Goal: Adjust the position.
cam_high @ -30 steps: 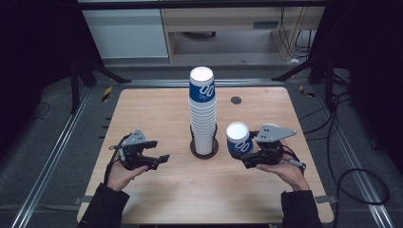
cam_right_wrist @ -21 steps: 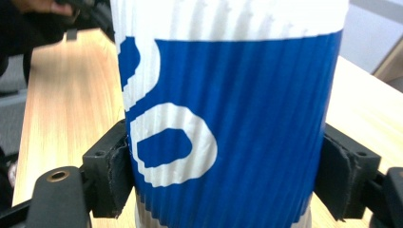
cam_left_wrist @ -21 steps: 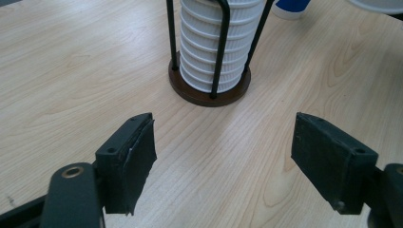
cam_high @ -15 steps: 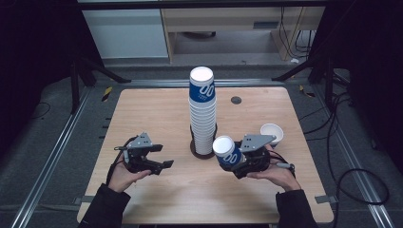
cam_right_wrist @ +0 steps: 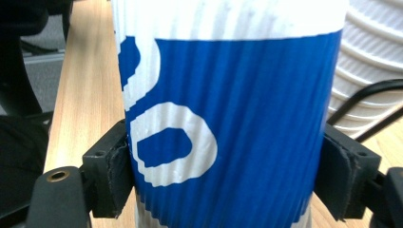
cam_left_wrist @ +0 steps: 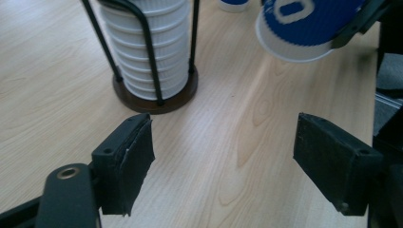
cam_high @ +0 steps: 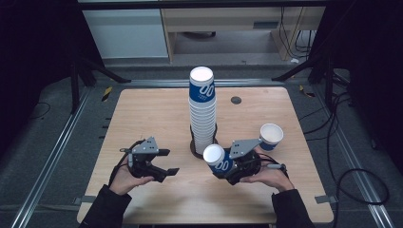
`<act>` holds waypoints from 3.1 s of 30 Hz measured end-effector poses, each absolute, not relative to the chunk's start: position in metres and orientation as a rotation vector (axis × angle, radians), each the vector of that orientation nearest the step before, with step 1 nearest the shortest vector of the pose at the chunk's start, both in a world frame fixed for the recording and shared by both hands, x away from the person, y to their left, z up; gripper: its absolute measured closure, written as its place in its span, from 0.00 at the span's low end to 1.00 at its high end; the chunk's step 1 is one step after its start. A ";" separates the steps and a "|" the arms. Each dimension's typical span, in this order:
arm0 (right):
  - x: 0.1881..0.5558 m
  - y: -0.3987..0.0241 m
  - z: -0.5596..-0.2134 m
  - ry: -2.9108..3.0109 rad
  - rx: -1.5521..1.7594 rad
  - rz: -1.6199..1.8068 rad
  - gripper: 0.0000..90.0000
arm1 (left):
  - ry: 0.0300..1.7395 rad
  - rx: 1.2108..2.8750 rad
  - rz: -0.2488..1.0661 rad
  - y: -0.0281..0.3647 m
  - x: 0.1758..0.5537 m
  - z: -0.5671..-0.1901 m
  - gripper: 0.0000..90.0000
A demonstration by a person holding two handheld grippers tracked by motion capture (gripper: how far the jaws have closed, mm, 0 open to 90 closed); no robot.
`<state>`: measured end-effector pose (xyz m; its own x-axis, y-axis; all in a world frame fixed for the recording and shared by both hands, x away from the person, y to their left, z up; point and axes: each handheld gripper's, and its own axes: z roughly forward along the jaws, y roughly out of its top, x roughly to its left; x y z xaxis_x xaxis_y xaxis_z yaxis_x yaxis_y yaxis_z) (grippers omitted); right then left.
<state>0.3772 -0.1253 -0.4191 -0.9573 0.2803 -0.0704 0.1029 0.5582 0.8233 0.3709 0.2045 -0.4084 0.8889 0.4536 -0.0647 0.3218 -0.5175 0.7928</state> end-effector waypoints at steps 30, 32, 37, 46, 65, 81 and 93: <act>0.381 -0.066 -0.444 2.748 0.076 1.200 0.22 | 0.430 2.219 0.085 0.165 0.361 -0.407 0.19; 0.380 -0.063 -0.445 2.759 0.066 1.187 0.22 | 0.423 2.226 0.079 0.162 0.361 -0.408 0.19; 0.379 -0.056 -0.449 2.775 0.036 1.160 0.22 | 0.409 2.251 0.070 0.155 0.360 -0.412 0.19; 0.375 -0.050 -0.449 2.789 0.014 1.158 0.22 | 0.404 2.278 0.059 0.151 0.359 -0.416 0.25; 0.378 -0.057 -0.441 2.745 0.065 1.243 0.08 | 0.426 2.242 0.063 0.160 0.361 -0.411 0.29; 0.391 -0.101 -0.426 2.610 0.305 1.536 0.06 | 0.512 2.054 0.125 0.195 0.370 -0.396 0.29; 0.392 -0.097 -0.429 2.617 0.312 1.704 0.07 | 0.448 1.974 0.086 0.190 0.363 -0.391 0.29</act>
<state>0.3915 -0.0968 -0.4286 -0.9802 0.1677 0.1049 0.1638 0.3907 0.9059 0.3628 0.1904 -0.3909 0.9271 0.3481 -0.1390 0.2718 -0.3690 0.8888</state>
